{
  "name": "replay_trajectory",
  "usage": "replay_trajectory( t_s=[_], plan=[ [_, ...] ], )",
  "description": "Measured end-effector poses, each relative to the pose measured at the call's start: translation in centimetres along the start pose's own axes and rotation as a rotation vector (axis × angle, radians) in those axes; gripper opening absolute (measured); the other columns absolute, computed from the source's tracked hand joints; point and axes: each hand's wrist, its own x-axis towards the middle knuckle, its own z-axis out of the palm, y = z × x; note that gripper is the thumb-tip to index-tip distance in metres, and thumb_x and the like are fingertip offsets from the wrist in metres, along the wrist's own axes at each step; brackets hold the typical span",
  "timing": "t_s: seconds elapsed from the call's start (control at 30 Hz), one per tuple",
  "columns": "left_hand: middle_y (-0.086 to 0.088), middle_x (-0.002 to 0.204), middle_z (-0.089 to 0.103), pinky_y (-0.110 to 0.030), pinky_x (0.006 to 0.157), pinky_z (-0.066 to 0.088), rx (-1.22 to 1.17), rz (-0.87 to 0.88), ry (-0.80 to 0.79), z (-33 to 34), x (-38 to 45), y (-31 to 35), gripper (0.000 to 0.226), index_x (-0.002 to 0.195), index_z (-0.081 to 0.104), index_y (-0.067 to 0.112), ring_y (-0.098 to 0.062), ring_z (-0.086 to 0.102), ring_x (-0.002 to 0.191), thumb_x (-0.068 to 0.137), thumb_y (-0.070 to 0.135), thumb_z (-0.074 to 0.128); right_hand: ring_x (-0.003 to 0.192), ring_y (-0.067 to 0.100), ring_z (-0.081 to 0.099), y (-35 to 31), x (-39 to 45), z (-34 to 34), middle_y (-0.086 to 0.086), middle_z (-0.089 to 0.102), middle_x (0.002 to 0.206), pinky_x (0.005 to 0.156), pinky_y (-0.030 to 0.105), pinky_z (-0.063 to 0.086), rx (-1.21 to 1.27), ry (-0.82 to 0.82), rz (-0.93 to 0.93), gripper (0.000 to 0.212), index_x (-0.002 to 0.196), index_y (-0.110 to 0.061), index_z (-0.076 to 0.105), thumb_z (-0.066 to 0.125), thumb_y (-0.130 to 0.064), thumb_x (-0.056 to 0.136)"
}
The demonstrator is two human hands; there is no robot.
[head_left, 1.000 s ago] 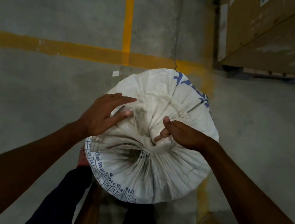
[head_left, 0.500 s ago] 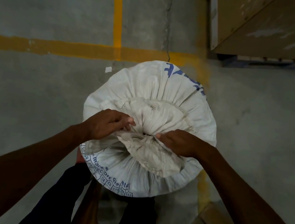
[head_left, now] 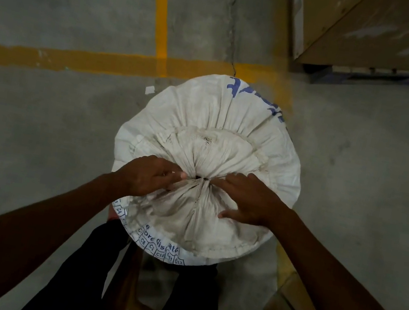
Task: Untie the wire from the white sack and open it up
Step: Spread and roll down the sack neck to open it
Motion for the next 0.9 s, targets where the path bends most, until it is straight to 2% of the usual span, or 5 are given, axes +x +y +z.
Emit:
replay_trajectory(
  t_s=[0.17,0.37,0.6,0.8,0.9],
  plan=[
    [0.012,0.104,0.065,-0.032,0.082,0.054,0.14,0.033,0.135,2.2,0.3,-1.1,0.078,0.126,0.069,0.038,-0.005,0.064,0.092,0.085,0.09,0.026,0.135,0.024,0.05,-1.3,1.1,0.6,0.004,0.05,0.152,0.105,0.046,0.045,0.189,0.094,-0.029,0.066,0.155,-0.019,0.04,0.061,-0.034,0.094],
    [0.007,0.11,0.071,-0.038,0.083,0.055,0.313,0.013,0.284,4.2,0.6,-2.3,0.061,0.123,0.068,0.033,-0.018,0.064,0.103,0.09,0.076,0.04,0.14,0.023,0.046,-1.9,2.1,1.1,0.0,0.045,0.158,0.115,0.047,0.036,0.207,0.02,0.038,0.066,0.157,-0.024,0.035,0.055,-0.037,0.095],
    [0.006,0.082,0.071,-0.032,0.067,0.045,0.393,0.022,0.362,5.7,0.9,-1.4,0.047,0.091,0.07,0.027,-0.02,0.065,0.081,0.089,0.072,0.056,0.142,0.026,0.043,-1.6,1.8,1.0,0.004,0.046,0.157,0.119,0.042,0.03,0.26,0.0,0.088,0.064,0.157,-0.023,0.037,0.059,-0.032,0.097],
    [0.015,0.082,0.064,-0.029,0.068,0.043,0.333,-0.116,0.387,6.1,0.7,-1.4,0.044,0.092,0.07,0.033,-0.01,0.059,0.08,0.078,0.074,0.069,0.144,0.026,0.04,-1.7,2.3,1.2,0.003,0.037,0.162,0.116,0.042,0.029,0.226,-0.063,0.116,0.068,0.16,-0.024,0.031,0.057,-0.037,0.098],
    [0.016,0.075,0.061,-0.027,0.063,0.039,0.298,-0.165,0.331,6.1,1.0,-1.6,0.041,0.08,0.068,0.033,-0.004,0.055,0.071,0.076,0.073,0.071,0.137,0.026,0.046,-2.0,2.8,1.1,0.001,0.042,0.155,0.112,0.042,0.033,0.211,-0.07,0.113,0.066,0.158,-0.023,0.033,0.057,-0.039,0.098]
  ],
)
